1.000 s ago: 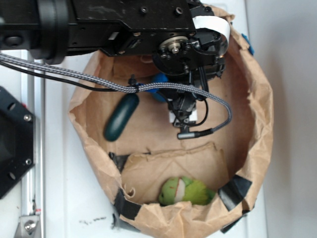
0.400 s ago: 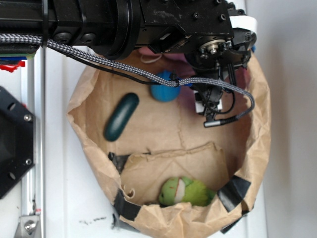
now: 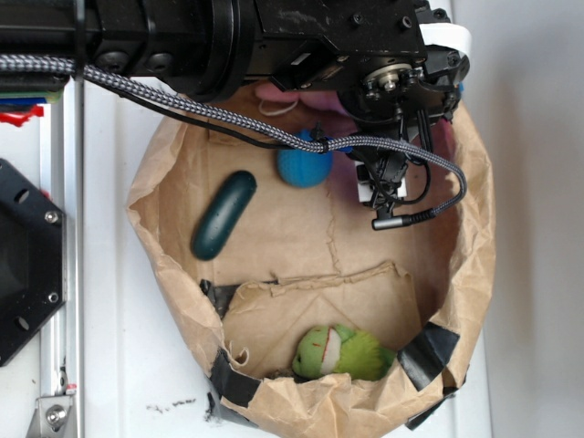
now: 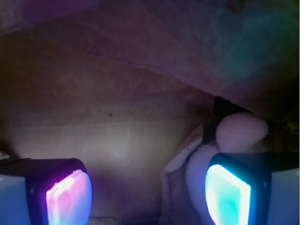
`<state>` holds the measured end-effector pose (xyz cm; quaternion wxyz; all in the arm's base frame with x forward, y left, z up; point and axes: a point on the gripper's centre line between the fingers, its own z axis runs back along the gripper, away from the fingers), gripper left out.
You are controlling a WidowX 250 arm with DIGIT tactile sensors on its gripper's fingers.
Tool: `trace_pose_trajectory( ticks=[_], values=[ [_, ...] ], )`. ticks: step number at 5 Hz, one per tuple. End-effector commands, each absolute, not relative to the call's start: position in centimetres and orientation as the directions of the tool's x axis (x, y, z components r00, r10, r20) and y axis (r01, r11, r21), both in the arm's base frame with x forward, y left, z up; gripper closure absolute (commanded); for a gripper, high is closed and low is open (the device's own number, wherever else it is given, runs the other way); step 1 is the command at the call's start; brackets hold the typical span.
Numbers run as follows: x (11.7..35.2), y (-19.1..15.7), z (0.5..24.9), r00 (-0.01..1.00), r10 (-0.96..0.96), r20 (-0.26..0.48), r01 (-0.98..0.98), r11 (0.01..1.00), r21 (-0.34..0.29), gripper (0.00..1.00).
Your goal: Grab the pink bunny.
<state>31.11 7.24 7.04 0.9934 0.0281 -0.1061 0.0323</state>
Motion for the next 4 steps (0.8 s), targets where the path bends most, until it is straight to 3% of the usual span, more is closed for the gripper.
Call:
trace_pose_trajectory(
  ticks=[1,3,4],
  values=[
    [30.2,8.3,9.6,0.953,0.126,0.277,-0.154,0.985,0.081,0.0],
    [29.5,8.8,10.2,0.932,0.207,0.298,-0.241,0.967,0.082,0.0],
    [29.6,9.7,8.9,0.922,0.261,0.287,-0.313,0.938,0.152,0.0]
  ],
)
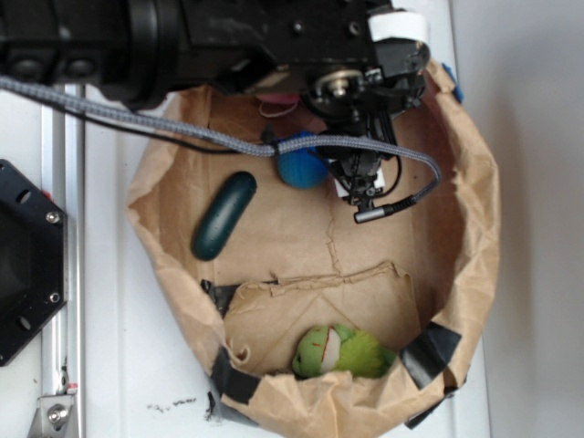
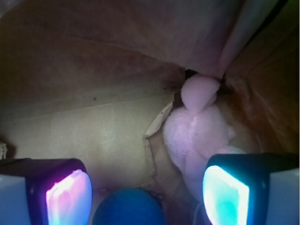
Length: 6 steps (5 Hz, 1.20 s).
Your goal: Grab the pink bunny.
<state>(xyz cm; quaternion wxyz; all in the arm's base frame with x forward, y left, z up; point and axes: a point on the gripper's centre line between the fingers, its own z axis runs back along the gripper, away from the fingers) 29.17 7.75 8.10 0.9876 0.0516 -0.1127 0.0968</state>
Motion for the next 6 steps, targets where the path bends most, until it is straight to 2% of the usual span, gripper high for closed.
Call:
trace_pose_trajectory(
  ticks=[1,3,4,5,6],
  values=[
    [29.5,10.5,8.0,0.93,0.267,0.252,-0.315,0.933,0.173,0.0],
    [29.2,10.4,7.1,0.948,0.213,0.237,-0.272,0.927,0.256,0.0],
    [29.7,10.0,5.9,0.965,0.146,0.218,-0.205,0.939,0.277,0.0],
    [30.3,10.0,5.0,0.974,0.118,0.191,-0.167,0.949,0.269,0.0],
    [30.4,9.9,4.9,0.973,0.115,0.199,-0.162,0.957,0.241,0.03]
  ],
)
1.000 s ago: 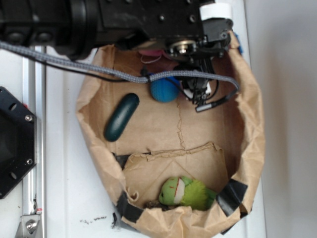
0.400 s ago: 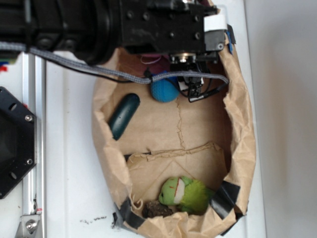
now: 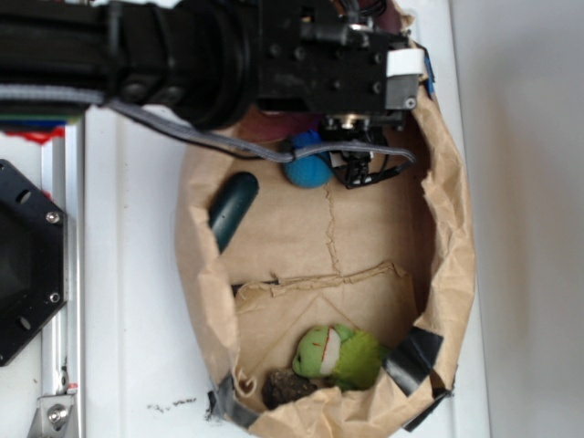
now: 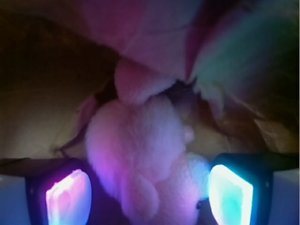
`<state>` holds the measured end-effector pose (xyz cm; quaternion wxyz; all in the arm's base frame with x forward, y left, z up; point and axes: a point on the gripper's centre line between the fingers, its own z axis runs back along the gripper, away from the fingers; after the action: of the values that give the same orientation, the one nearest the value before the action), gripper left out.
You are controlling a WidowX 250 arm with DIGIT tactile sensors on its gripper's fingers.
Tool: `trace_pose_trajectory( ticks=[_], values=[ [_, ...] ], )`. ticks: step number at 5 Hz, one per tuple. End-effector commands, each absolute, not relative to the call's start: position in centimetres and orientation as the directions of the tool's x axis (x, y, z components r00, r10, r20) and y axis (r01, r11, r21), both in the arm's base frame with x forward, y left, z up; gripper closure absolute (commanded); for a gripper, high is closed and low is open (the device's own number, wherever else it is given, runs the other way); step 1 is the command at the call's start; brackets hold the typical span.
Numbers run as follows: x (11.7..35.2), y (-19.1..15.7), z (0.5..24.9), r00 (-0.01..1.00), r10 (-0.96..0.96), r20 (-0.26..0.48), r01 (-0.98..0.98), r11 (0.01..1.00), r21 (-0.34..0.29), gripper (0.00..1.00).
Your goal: Grab the pink bunny.
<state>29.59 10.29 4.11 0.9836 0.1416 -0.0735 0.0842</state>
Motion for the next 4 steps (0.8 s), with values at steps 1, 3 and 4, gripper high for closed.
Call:
trace_pose_trajectory(
  ticks=[1,3,4],
  values=[
    [30.31,9.89,4.87,0.972,0.105,0.21,-0.155,0.96,0.235,1.0],
    [30.33,9.78,4.93,0.971,0.093,0.219,-0.144,0.963,0.229,1.0],
    [30.31,9.77,5.0,0.97,0.093,0.223,-0.144,0.963,0.226,1.0]
  ],
)
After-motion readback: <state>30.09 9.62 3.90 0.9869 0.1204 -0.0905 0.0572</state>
